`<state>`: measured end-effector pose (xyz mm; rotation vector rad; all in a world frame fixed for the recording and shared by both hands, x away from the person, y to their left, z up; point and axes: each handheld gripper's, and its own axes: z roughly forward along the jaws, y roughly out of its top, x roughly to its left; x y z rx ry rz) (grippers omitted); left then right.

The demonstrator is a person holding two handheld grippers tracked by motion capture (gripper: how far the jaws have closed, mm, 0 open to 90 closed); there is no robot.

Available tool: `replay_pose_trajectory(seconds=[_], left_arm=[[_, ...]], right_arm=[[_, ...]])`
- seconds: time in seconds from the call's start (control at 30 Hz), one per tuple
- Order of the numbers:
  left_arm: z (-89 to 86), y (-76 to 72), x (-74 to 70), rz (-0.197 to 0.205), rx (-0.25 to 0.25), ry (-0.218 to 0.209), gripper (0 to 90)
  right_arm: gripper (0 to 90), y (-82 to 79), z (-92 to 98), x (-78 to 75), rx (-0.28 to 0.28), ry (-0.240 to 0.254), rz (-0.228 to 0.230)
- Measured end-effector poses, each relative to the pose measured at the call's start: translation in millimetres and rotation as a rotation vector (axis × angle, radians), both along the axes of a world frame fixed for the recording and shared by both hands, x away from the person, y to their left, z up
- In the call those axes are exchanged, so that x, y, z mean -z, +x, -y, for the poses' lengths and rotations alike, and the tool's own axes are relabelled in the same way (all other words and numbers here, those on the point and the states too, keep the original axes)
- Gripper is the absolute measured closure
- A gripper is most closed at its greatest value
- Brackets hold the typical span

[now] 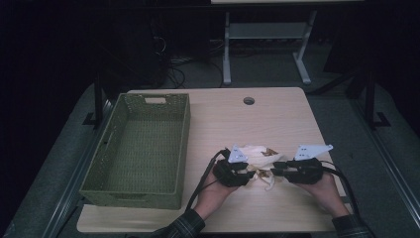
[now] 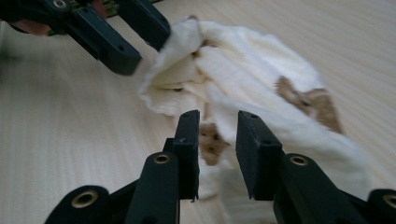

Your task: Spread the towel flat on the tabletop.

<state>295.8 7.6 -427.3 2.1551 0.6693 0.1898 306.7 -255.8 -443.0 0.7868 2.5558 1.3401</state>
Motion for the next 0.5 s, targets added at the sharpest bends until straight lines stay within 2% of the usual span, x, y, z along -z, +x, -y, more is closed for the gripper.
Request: replay_pose_trajectory(seconds=[0.13,0.27,0.43,0.5], left_arm=[[10.9,-4.2,4.3,-0.003,0.026,0.015,60.3],[18.4,-1.4,15.6,-0.012,0.037,0.060,60.1],[21.5,6.3,34.0,-0.024,0.032,0.143,57.4],[22.9,7.3,37.8,-0.024,0.038,0.153,56.4]], right_arm=[[69.5,-3.3,-10.3,4.1,-0.039,-0.025,-0.012],[69.4,-3.4,-16.6,10.9,-0.050,-0.084,-0.016],[68.1,-1.1,-17.8,16.5,-0.062,-0.118,-0.028],[67.8,-0.2,-20.2,20.2,-0.069,-0.133,-0.037]])
